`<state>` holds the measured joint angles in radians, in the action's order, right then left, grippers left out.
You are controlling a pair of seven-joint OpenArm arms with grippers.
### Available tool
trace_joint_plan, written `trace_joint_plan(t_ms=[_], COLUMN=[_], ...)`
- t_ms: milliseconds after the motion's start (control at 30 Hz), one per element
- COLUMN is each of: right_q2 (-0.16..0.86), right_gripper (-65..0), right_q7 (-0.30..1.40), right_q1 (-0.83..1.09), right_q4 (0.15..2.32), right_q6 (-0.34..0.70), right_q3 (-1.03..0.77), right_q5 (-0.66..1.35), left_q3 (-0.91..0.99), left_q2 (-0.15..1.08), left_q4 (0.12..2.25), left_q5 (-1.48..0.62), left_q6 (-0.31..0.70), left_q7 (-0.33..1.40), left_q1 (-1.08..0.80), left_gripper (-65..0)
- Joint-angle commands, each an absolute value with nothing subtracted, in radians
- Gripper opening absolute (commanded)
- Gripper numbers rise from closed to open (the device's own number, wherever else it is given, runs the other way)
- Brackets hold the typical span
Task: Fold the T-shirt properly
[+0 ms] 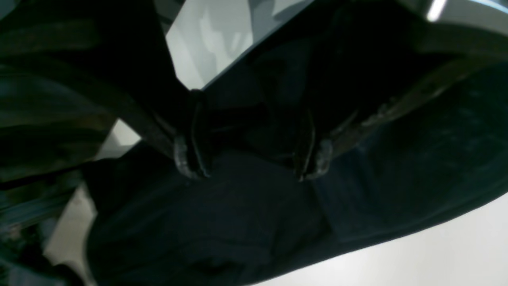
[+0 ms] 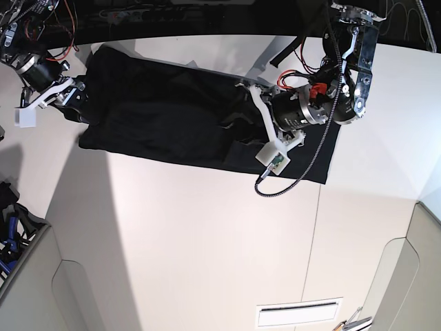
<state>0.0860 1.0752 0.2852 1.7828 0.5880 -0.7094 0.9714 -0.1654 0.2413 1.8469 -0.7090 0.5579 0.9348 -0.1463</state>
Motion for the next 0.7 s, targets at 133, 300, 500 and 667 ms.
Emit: trace_joint_plan(t_ms=[133, 300, 500, 667], right_q2=[0.058, 0.016, 0.022, 0.052], right_gripper=[-65.0, -65.0, -65.0, -65.0], right_q7=[1.059, 1.05, 0.907, 0.893], right_q1=[0.265, 0.256, 0.237, 0.193], right_q4=[1.856, 1.86, 1.795, 1.626], right_q6=[0.607, 0.61, 0.606, 0.606], right_q3=[-0.71, -0.624, -0.451, -0.398], right_q5=[1.032, 1.019, 0.751, 0.694], left_q3=[-0.163, -0.163, -0.163, -0.163], left_q2=[0.247, 0.246, 0.247, 0.247], left_q4=[1.863, 1.863, 1.863, 1.863], left_q5=[-0.682, -0.671, -0.659, -0.65], left_q6=[0.565, 0.565, 0.565, 0.565], left_q7=[0.888, 0.863, 0.864, 0.864], left_q1=[-0.133, -0.133, -0.133, -0.133], left_gripper=[-29.3, -29.3, -29.3, -29.3])
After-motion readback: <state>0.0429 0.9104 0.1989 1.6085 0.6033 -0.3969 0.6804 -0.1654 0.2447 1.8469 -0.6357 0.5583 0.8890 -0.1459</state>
